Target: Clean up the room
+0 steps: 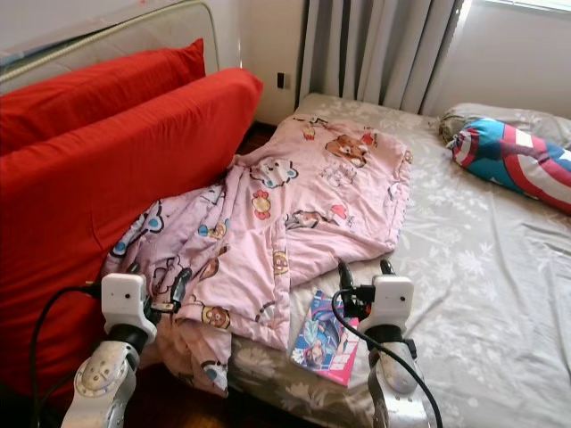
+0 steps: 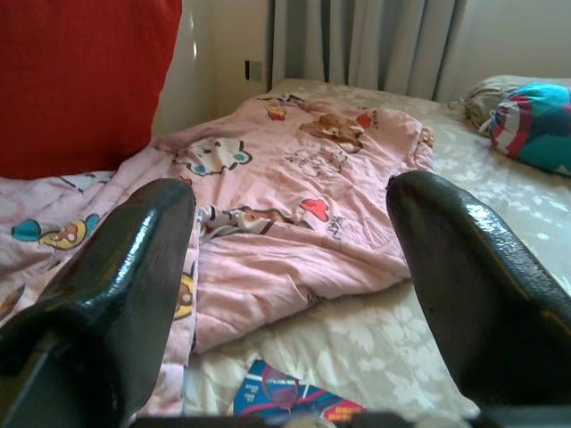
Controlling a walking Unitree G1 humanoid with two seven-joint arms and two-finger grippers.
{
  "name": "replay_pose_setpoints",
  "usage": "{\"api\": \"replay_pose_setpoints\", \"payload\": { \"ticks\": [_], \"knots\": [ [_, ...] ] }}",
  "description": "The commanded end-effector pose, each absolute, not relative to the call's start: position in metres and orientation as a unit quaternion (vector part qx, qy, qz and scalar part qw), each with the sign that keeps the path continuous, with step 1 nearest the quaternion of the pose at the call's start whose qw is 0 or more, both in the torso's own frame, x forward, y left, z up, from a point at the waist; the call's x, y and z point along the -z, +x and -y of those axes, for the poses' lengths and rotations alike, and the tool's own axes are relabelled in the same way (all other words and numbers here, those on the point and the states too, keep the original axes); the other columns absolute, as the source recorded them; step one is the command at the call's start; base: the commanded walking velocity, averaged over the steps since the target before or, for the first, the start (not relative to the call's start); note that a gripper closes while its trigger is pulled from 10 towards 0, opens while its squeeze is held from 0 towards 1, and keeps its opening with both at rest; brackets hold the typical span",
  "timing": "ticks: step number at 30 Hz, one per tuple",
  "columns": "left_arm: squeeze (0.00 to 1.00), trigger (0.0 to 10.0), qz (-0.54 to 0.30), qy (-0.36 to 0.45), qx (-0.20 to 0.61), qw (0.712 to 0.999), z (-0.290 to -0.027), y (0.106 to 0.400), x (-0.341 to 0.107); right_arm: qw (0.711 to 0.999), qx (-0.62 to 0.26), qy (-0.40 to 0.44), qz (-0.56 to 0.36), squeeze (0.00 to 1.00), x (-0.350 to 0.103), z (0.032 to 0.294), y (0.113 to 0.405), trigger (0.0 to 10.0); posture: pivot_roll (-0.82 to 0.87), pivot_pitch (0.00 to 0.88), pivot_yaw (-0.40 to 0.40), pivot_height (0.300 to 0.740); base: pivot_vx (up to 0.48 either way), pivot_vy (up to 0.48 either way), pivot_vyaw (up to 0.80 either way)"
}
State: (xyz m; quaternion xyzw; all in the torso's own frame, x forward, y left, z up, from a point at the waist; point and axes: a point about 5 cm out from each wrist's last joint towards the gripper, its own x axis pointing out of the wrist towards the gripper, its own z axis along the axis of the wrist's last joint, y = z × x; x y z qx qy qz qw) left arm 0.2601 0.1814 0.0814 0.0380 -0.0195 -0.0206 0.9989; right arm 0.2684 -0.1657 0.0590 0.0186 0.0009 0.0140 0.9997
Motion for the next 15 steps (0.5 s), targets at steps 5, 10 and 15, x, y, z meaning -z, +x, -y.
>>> {"api": "replay_pose_setpoints", "payload": {
  "ticks": [5, 10, 15],
  "knots": [
    [0.0, 10.0, 0.01, 0.028, 0.019, 0.999, -0.1834, 0.2605, -0.0789, 1.0, -0.012, 0.018, -0.011, 0.0, -0.0581, 0.1662, 0.2697, 10.0, -0.05, 0.069, -0.047, 0.661, 0.0, 0.0, 0.0],
    [0.0, 10.0, 0.009, 0.024, 0.02, 0.999, -0.1826, 0.2608, -0.0778, 0.999, -0.021, 0.028, 0.006, 0.0, -0.0615, 0.1634, 0.2681, 10.0, -0.05, 0.069, -0.046, 0.646, 0.0, 0.0, 0.0],
    [0.0, 10.0, 0.008, 0.023, 0.021, 0.999, -0.1823, 0.2609, -0.0771, 0.999, -0.024, 0.027, 0.005, 0.0, -0.0619, 0.1627, 0.2681, 10.0, -0.05, 0.069, -0.046, 0.646, 0.0, 0.0, 0.0]
  ]
}}
